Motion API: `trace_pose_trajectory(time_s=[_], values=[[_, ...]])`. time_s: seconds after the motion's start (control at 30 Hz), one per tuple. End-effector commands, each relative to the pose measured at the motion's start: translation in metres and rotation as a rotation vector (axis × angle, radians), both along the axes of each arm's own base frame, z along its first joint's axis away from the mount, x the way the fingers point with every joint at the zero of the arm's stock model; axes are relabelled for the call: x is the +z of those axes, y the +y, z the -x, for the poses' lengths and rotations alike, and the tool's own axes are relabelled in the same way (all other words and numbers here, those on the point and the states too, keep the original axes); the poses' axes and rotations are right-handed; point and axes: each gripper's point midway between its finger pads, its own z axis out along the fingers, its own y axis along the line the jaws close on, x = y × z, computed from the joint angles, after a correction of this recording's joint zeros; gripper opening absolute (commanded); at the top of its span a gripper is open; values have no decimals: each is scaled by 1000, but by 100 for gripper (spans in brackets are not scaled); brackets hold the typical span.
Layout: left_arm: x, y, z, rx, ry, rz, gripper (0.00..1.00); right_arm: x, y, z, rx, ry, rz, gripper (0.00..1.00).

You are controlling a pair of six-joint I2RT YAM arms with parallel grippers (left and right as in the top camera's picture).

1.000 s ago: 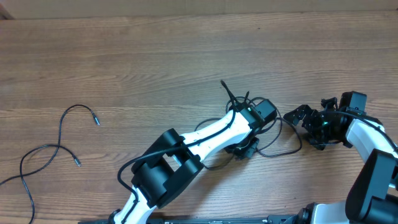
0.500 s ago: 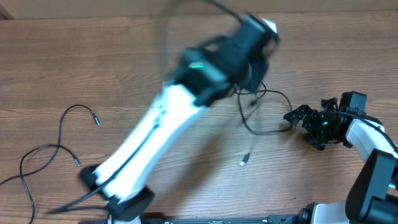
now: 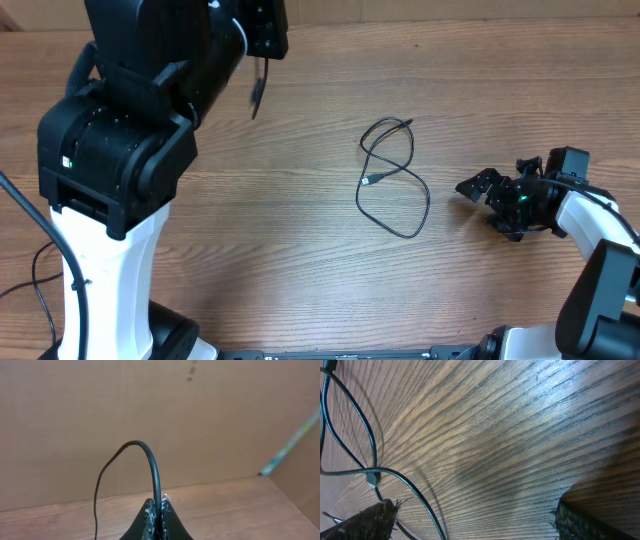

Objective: Untangle cables
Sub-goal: 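Lift the cable high with the left gripper and swing it far left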

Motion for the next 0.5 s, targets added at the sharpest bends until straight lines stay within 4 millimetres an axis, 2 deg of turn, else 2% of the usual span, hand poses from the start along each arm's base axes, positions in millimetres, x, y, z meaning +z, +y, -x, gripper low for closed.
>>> trace_pose_trajectory(time_s=[0.0, 0.13, 0.2, 0.37, 0.47], values=[[-4, 26, -15, 124, -5, -39, 4, -6, -6, 4, -9, 25, 38, 100], [-15, 57, -29, 267, 23, -81, 4, -6, -6, 4, -9, 25, 37, 100], [-28, 76, -41, 359, 55, -120, 4, -6, -6, 4, -8, 25, 38, 100], [-57, 108, -69, 471, 128, -137, 4, -7, -8, 4, -11, 30, 48, 100], [-71, 139, -85, 554, 163, -121, 4, -9, -12, 6, -17, 44, 76, 100]])
